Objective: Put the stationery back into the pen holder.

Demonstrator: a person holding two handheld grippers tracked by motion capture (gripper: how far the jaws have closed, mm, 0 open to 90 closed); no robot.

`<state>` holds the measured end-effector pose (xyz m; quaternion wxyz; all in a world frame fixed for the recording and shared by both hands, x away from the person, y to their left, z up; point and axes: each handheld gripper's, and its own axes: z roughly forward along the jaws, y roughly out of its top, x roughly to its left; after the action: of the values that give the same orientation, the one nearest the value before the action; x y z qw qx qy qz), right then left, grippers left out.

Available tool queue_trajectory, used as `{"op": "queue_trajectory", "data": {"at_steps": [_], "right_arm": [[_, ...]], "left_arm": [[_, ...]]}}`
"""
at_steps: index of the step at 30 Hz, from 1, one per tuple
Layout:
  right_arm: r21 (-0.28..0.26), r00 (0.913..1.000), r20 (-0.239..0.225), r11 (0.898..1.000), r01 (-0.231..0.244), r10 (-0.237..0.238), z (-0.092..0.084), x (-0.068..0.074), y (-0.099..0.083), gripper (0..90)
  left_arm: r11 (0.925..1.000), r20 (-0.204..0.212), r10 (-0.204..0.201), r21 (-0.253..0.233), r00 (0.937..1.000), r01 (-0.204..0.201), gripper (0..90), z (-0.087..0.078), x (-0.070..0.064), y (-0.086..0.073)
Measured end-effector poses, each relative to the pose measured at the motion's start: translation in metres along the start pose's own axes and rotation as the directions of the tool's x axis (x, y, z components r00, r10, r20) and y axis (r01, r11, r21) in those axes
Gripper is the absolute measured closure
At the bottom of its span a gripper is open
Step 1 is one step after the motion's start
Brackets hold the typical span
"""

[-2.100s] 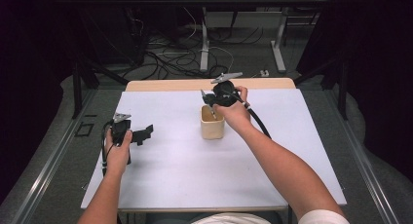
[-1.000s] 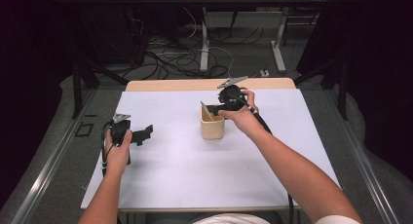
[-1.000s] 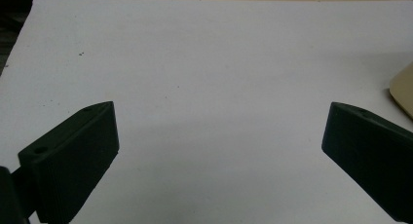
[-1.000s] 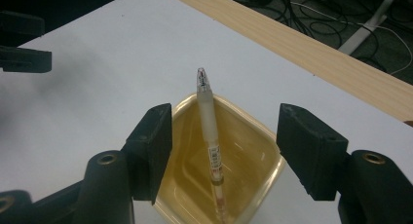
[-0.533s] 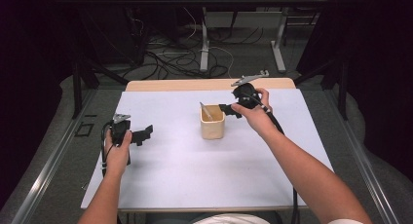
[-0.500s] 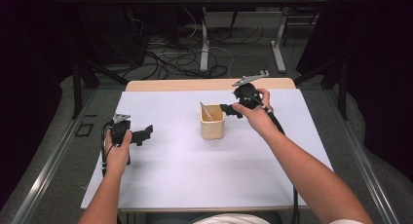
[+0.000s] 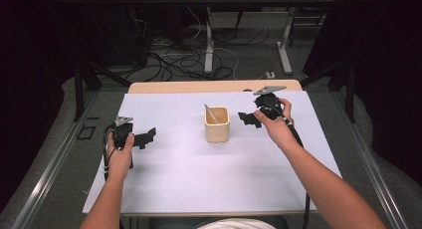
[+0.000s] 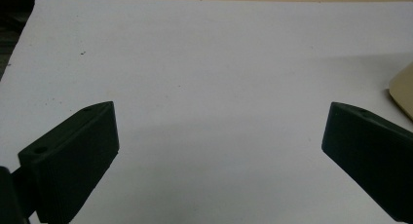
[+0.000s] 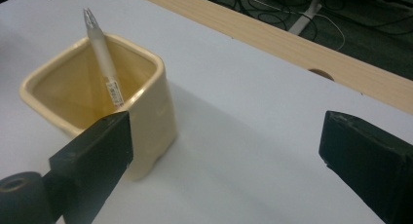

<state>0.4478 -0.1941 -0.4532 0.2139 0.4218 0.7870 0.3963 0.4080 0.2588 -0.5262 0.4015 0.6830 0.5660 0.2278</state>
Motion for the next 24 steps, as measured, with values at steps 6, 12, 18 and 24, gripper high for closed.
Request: {"op": "queue_trajectory", "data": {"at_steps": [6, 12, 18, 24], "right_arm": [[0.001, 0.999, 0.032, 1.0, -0.031, 0.031, -0.014, -0.013, -0.021, 0.0], [-0.007, 0.9947, 0.074, 0.997, -0.071, 0.071, -0.021, -0.022, -0.047, 0.0], [-0.011, 0.9853, 0.121, 0.993, -0.121, 0.121, -0.018, -0.036, -0.072, 0.0], [-0.005, 0.9752, 0.159, 0.988, -0.155, 0.154, -0.014, -0.051, -0.089, 1.5]], "left_arm": [[1.0, 0.0, -0.001, 0.001, 1.0, 0.001, 0.1, 0.0, 0.0, 0.0], [1.0, -0.002, 0.001, 0.005, 1.0, -0.001, 0.1, 0.0, -0.001, -0.001], [1.0, -0.001, 0.004, 0.006, 1.0, -0.004, 0.1, 0.001, -0.002, -0.001], [1.0, -0.001, 0.002, 0.008, 1.0, -0.002, 0.1, 0.001, -0.002, -0.001]]}}
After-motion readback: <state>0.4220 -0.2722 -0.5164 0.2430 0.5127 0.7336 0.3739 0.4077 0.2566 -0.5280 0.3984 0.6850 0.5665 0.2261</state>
